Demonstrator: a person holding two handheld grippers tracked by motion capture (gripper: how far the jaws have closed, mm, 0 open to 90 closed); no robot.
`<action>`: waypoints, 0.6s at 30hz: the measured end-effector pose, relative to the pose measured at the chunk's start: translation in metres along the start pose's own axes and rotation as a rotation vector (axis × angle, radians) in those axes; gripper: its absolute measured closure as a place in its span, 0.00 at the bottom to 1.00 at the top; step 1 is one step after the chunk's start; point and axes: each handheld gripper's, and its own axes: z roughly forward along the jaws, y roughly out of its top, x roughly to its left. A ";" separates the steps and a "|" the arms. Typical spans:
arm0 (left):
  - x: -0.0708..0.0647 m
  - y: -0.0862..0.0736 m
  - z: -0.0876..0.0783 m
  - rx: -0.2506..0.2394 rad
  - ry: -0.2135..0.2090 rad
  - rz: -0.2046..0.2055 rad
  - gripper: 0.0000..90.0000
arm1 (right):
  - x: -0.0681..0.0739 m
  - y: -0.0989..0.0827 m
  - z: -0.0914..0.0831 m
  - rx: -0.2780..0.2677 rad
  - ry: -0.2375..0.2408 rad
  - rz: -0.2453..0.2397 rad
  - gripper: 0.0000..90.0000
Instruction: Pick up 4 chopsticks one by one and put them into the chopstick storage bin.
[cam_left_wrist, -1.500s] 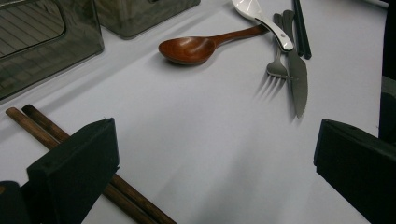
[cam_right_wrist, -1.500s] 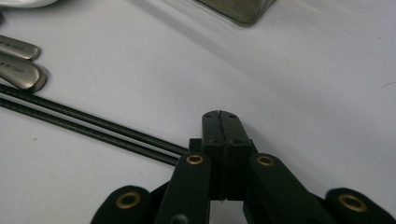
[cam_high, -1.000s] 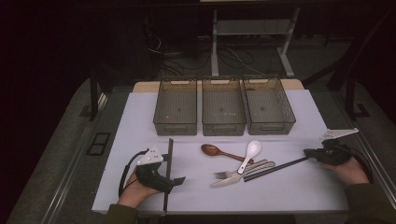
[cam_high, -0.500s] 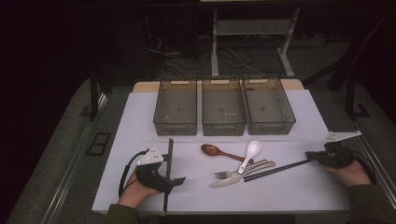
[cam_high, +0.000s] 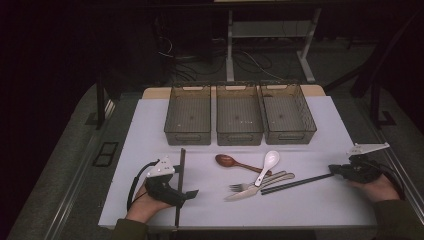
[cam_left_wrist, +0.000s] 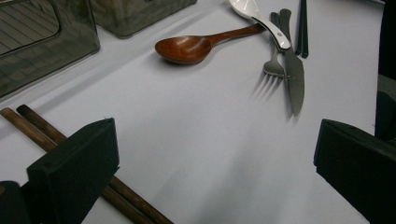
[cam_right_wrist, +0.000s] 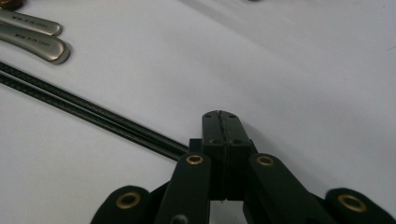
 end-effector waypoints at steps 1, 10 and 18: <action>0.000 0.000 0.000 -0.001 0.000 0.000 0.00 | 0.000 -0.001 -0.001 0.001 0.001 0.000 0.99; 0.000 0.000 0.000 0.001 -0.002 0.000 0.00 | 0.000 -0.006 -0.005 -0.001 0.002 0.002 0.99; 0.000 0.000 0.000 -0.001 -0.002 -0.001 0.00 | 0.002 -0.012 -0.010 -0.002 0.004 0.004 0.99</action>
